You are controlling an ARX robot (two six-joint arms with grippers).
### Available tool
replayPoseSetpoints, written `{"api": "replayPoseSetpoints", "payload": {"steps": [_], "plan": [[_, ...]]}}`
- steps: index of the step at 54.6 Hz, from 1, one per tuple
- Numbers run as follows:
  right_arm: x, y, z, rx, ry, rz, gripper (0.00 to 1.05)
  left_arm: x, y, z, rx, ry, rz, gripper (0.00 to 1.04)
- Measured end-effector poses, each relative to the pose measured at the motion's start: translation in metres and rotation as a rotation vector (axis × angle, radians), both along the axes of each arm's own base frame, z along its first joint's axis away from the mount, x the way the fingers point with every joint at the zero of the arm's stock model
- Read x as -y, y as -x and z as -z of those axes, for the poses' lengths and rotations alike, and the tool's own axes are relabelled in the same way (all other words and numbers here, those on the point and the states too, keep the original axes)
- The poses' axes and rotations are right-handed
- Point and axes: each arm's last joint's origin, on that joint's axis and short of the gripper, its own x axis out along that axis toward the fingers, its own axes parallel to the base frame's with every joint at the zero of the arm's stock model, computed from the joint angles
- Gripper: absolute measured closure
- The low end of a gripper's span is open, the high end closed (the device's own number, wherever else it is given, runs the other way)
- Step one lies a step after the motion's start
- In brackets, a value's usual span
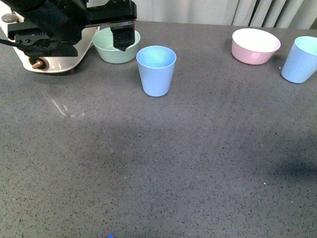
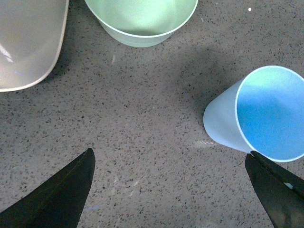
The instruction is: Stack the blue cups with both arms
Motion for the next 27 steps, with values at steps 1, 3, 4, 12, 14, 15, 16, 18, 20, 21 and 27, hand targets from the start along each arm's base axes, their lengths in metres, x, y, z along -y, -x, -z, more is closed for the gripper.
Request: {"api": "replayPoseSetpoints", "payload": {"steps": [1, 3, 4, 12, 14, 15, 16, 18, 20, 21, 27], "plan": [[0.0, 0.0, 0.0, 0.0, 0.0, 0.0, 0.09, 0.002, -0.002, 0.001, -0.001, 0.002, -0.001, 0.09], [0.0, 0.0, 0.0, 0.0, 0.0, 0.0, 0.09, 0.005, -0.005, 0.001, -0.002, 0.003, -0.003, 0.09], [0.0, 0.0, 0.0, 0.0, 0.0, 0.0, 0.09, 0.008, -0.007, 0.002, -0.004, 0.005, -0.001, 0.09], [0.0, 0.0, 0.0, 0.0, 0.0, 0.0, 0.09, 0.022, -0.016, 0.006, -0.023, -0.005, -0.003, 0.09], [0.0, 0.0, 0.0, 0.0, 0.0, 0.0, 0.09, 0.024, -0.018, 0.008, -0.031, -0.007, -0.004, 0.09], [0.0, 0.0, 0.0, 0.0, 0.0, 0.0, 0.09, 0.026, -0.019, 0.009, -0.035, -0.008, -0.002, 0.09], [0.0, 0.0, 0.0, 0.0, 0.0, 0.0, 0.09, 0.026, -0.019, 0.01, -0.038, -0.008, -0.002, 0.09], [0.0, 0.0, 0.0, 0.0, 0.0, 0.0, 0.09, 0.029, -0.02, 0.011, -0.042, -0.008, 0.0, 0.09], [0.0, 0.0, 0.0, 0.0, 0.0, 0.0, 0.09, 0.03, -0.021, 0.014, -0.047, -0.009, 0.001, 0.09], [0.0, 0.0, 0.0, 0.0, 0.0, 0.0, 0.09, 0.031, -0.021, 0.014, -0.048, -0.009, 0.002, 0.09], [0.0, 0.0, 0.0, 0.0, 0.0, 0.0, 0.09, 0.035, -0.025, 0.017, -0.057, -0.013, 0.001, 0.09]]}}
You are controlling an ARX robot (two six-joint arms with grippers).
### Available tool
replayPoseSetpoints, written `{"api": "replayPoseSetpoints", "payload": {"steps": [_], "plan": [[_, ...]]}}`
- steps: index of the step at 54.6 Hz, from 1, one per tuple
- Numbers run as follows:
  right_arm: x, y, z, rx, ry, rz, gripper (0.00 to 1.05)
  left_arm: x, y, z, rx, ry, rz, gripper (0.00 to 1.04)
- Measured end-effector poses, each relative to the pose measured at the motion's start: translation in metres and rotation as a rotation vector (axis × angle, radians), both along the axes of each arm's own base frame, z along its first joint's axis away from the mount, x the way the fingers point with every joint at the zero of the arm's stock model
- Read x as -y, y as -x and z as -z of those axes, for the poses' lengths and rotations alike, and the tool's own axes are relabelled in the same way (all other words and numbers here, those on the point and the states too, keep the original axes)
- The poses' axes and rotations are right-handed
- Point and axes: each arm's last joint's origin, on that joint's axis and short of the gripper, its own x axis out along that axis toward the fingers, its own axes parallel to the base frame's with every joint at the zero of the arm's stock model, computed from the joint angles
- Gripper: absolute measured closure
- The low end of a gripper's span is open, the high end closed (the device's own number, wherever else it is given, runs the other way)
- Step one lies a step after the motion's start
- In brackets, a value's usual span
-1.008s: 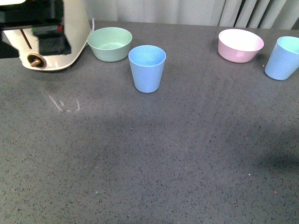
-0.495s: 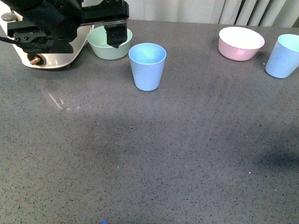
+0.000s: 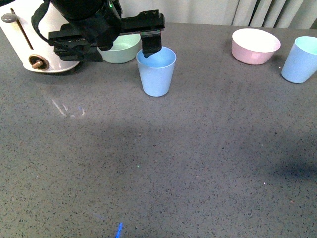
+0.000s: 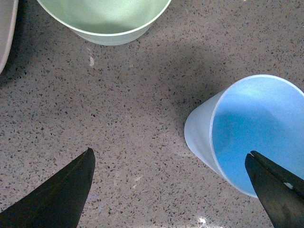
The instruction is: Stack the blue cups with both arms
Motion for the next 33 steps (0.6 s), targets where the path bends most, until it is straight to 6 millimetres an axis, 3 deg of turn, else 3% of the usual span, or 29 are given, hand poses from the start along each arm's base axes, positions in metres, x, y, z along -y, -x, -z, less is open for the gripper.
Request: {"api": "replayPoseSetpoints", "payload": {"steps": [16, 33], "plan": [[0.0, 0.0, 0.0, 0.0, 0.0, 0.0, 0.09, 0.012, -0.018, 0.008, -0.024, -0.035, -0.009, 0.11], [0.0, 0.0, 0.0, 0.0, 0.0, 0.0, 0.09, 0.038, -0.022, 0.011, -0.067, -0.037, 0.003, 0.73]]}}
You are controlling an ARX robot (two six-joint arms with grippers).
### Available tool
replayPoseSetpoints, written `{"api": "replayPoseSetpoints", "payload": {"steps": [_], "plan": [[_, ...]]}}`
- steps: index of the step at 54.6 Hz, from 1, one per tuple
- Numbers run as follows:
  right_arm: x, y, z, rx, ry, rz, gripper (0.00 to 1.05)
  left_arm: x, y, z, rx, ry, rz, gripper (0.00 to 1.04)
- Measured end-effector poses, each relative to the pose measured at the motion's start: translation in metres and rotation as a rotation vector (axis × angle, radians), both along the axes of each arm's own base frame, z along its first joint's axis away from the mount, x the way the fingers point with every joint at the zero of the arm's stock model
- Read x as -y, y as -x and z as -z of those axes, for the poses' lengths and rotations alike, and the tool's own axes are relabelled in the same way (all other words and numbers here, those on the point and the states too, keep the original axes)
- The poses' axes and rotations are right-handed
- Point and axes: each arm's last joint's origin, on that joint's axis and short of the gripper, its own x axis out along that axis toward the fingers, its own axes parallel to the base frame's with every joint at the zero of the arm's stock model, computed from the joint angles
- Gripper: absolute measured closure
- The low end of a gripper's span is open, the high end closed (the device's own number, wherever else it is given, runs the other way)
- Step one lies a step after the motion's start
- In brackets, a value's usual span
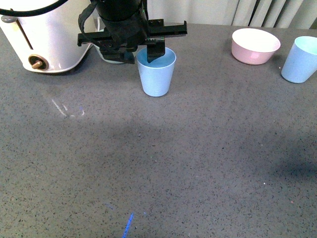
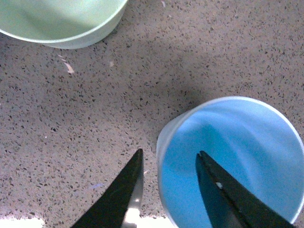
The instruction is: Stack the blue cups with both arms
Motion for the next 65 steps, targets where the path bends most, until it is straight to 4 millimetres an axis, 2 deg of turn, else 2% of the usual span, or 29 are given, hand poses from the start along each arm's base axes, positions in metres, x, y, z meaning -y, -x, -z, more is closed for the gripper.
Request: {"api": "replayPoseSetpoints", "payload": {"steps": [3, 11, 24, 35, 38, 46, 55, 65], "plan": [[0.0, 0.0, 0.0, 0.0, 0.0, 0.0, 0.09, 0.004, 0.004, 0.001, -0.024, -0.006, 0.001, 0.83], [0.0, 0.0, 0.0, 0.0, 0.0, 0.0, 0.09, 0.011, 0.01, 0.003, -0.041, -0.017, -0.005, 1.03], [0.0, 0.0, 0.0, 0.0, 0.0, 0.0, 0.09, 0.03, 0.032, 0.0, -0.076, -0.021, 0.01, 1.03], [0.0, 0.0, 0.0, 0.0, 0.0, 0.0, 0.09, 0.055, 0.081, -0.008, -0.088, -0.026, 0.064, 1.03], [0.0, 0.0, 0.0, 0.0, 0.0, 0.0, 0.09, 0.061, 0.098, -0.007, -0.095, -0.027, 0.083, 1.03], [0.0, 0.0, 0.0, 0.0, 0.0, 0.0, 0.09, 0.076, 0.125, 0.002, -0.117, -0.039, 0.121, 1.03], [0.0, 0.0, 0.0, 0.0, 0.0, 0.0, 0.09, 0.081, 0.131, 0.005, -0.116, -0.049, 0.123, 1.03], [0.0, 0.0, 0.0, 0.0, 0.0, 0.0, 0.09, 0.083, 0.126, 0.006, -0.11, -0.055, 0.11, 1.03]]}}
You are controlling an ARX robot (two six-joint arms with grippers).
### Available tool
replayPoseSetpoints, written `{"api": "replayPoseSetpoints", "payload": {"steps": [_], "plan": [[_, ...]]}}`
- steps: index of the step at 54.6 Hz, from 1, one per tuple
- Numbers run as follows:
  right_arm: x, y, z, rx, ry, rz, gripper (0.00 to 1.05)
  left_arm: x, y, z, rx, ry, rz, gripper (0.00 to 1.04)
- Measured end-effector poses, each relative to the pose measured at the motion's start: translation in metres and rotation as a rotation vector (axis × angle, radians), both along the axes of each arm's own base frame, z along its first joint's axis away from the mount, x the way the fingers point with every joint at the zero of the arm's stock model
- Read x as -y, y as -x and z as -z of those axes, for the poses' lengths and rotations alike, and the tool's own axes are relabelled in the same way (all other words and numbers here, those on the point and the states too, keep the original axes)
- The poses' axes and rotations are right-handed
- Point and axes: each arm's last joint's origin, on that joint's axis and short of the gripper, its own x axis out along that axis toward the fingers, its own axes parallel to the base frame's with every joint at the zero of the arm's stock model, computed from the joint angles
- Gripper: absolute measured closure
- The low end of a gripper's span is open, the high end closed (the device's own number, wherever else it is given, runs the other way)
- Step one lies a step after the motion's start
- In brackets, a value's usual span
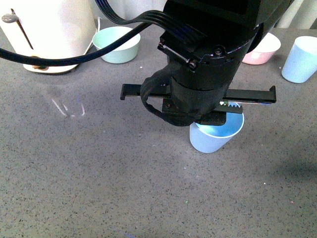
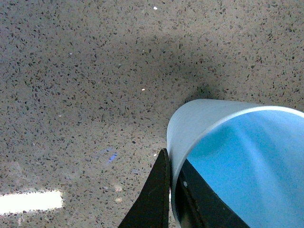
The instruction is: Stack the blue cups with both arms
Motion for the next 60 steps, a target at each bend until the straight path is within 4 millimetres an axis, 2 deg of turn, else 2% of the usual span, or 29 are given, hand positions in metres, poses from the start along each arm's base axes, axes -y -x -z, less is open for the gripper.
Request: {"api": "replayPoseSetpoints", "payload": {"steps": [6, 17, 27, 38, 53, 57, 60], "plan": [[0.0, 0.0, 0.0, 0.0, 0.0, 0.0, 0.09, 0.0, 0.0, 0.0, 0.0, 0.003, -0.008, 1.01], [0.0, 0.0, 0.0, 0.0, 0.0, 0.0, 0.09, -0.001, 0.0, 0.0, 0.002, 0.01, -0.006, 0.75], [0.0, 0.0, 0.0, 0.0, 0.0, 0.0, 0.09, -0.007, 0.007, -0.004, 0.006, 0.02, -0.005, 0.47], [0.0, 0.0, 0.0, 0.0, 0.0, 0.0, 0.09, -0.022, 0.019, -0.036, 0.07, 0.084, -0.014, 0.07], [0.0, 0.0, 0.0, 0.0, 0.0, 0.0, 0.09, -0.046, 0.034, -0.076, 0.244, 0.228, -0.024, 0.09], [0.0, 0.0, 0.0, 0.0, 0.0, 0.0, 0.09, -0.054, 0.031, -0.083, 0.307, 0.26, -0.04, 0.09], [0.0, 0.0, 0.0, 0.0, 0.0, 0.0, 0.09, -0.062, 0.019, -0.082, 0.345, 0.266, -0.068, 0.09]]}}
